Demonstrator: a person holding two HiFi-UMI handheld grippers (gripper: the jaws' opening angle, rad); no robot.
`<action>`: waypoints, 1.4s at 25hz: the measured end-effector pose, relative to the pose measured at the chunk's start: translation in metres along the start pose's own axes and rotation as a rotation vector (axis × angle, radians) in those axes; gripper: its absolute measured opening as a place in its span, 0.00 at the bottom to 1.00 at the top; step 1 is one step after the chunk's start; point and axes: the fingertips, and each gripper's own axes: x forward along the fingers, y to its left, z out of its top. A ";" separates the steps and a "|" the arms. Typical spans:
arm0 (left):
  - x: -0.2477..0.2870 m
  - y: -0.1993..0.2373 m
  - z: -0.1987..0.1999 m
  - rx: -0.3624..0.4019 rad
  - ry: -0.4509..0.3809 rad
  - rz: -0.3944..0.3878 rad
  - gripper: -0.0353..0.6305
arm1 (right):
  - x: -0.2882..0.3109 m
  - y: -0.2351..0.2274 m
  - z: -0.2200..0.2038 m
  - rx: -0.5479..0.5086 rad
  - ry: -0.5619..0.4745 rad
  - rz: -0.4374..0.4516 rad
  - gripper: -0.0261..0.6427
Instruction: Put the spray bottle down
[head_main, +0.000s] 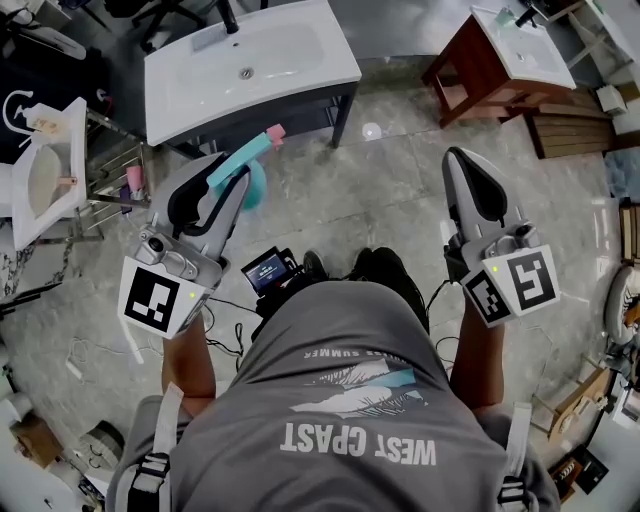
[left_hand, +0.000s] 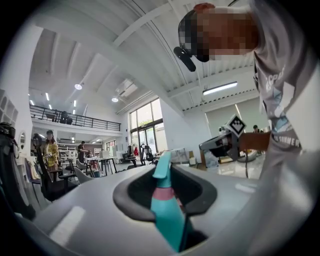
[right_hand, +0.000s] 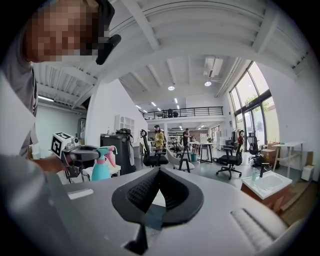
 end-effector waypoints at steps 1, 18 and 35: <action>0.001 0.001 -0.002 -0.005 0.003 0.000 0.19 | 0.000 -0.001 0.000 0.001 0.000 0.000 0.04; 0.060 0.024 -0.018 -0.025 0.098 0.084 0.19 | 0.068 -0.063 0.002 0.017 0.003 0.101 0.04; 0.156 0.040 -0.010 -0.007 0.083 0.203 0.19 | 0.138 -0.149 0.003 0.025 0.002 0.244 0.04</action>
